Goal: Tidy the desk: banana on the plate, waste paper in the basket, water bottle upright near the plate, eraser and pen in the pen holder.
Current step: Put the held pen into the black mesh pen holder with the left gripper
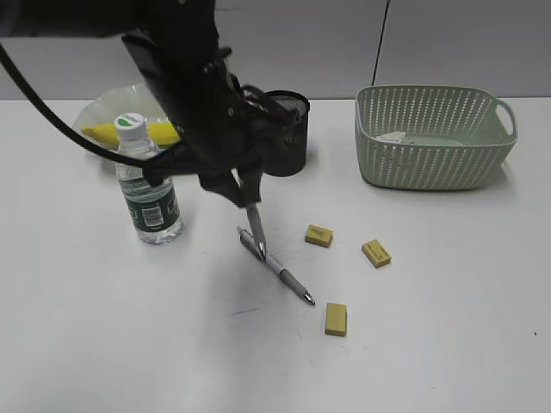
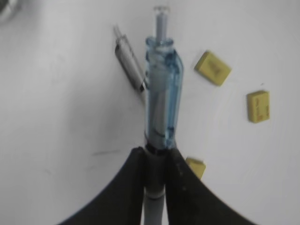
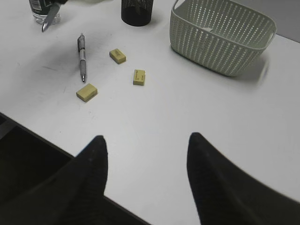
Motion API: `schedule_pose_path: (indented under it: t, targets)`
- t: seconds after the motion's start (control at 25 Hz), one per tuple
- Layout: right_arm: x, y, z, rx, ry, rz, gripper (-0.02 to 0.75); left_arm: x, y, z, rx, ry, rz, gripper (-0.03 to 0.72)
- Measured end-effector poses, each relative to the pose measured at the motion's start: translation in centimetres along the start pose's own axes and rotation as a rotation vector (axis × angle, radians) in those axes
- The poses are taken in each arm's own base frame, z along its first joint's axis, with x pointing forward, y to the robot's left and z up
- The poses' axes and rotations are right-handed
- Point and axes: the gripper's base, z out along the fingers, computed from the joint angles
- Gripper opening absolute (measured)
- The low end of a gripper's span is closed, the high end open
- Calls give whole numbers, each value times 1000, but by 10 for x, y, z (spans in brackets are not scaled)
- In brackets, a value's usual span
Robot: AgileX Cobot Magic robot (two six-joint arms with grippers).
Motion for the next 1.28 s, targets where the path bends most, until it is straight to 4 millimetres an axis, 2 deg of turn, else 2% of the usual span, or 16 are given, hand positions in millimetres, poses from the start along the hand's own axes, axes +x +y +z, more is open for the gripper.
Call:
schedule_pose_path:
  t: [0.16,0.24,0.56,0.68,0.92,1.28]
  targets:
    - [0,0,0,0,0,0,437,-11,-3,-39,88,-209,92,86]
    - [0,0,0,0,0,0,437,-17,-8,-50,164,-303,126,85]
    - [0,0,0,0,0,0,437,-44,-40,-72,486,-719,392,86]
    - [0,0,0,0,0,0,437,-59,-39,-62,504,-772,429,86]
    - [0,0,0,0,0,0,437,-96,-22,-22,452,-821,499,86]
    - [0,0,0,0,-1,0,437,-126,-4,36,495,-828,544,86]
